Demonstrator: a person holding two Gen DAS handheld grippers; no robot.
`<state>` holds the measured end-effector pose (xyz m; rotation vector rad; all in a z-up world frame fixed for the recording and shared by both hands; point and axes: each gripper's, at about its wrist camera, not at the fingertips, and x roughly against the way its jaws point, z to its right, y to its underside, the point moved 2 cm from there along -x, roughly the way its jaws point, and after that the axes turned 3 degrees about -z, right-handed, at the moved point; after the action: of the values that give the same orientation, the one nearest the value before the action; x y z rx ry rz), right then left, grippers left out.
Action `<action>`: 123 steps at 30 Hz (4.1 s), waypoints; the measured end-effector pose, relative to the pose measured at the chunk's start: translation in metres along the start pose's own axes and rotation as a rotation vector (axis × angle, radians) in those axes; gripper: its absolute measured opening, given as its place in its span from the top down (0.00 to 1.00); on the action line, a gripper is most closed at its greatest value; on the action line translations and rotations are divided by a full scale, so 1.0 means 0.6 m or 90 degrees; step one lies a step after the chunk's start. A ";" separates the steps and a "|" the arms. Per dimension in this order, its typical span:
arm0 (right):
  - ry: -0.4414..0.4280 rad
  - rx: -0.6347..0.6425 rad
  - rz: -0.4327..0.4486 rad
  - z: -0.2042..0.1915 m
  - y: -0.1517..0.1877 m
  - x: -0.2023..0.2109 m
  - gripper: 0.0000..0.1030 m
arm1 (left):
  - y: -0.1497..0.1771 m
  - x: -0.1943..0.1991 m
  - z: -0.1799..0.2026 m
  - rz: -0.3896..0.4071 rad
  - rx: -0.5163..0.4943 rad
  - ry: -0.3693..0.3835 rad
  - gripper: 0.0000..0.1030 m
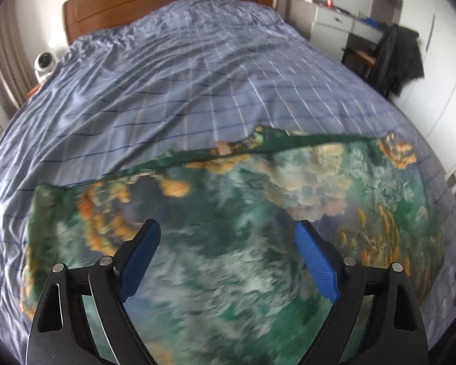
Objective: Fold large clothes
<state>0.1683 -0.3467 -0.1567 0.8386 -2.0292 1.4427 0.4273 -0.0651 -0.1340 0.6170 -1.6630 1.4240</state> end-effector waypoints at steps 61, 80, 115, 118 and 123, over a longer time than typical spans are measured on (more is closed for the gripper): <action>0.079 0.563 0.269 -0.463 0.050 -0.004 0.73 | 0.024 0.245 0.096 -0.069 -0.144 0.118 0.03; -0.056 0.391 0.103 -0.409 -0.061 0.005 0.46 | 0.061 0.163 -0.300 -0.079 0.108 0.045 0.65; -0.132 0.284 -0.138 -0.618 -0.237 -0.355 0.69 | 0.213 0.037 -0.483 -0.072 0.312 0.216 0.35; -0.100 0.267 -0.214 -0.630 -0.227 -0.459 0.68 | 0.226 0.011 -0.480 -0.094 0.330 0.204 0.37; -0.067 0.289 -0.241 -0.632 -0.195 -0.496 0.68 | 0.245 -0.005 -0.476 -0.106 0.330 0.206 0.37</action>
<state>0.4759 0.0419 -0.1763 1.4229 -1.5115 1.6773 0.3902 0.2432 -0.2165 0.7422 -0.9693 1.7346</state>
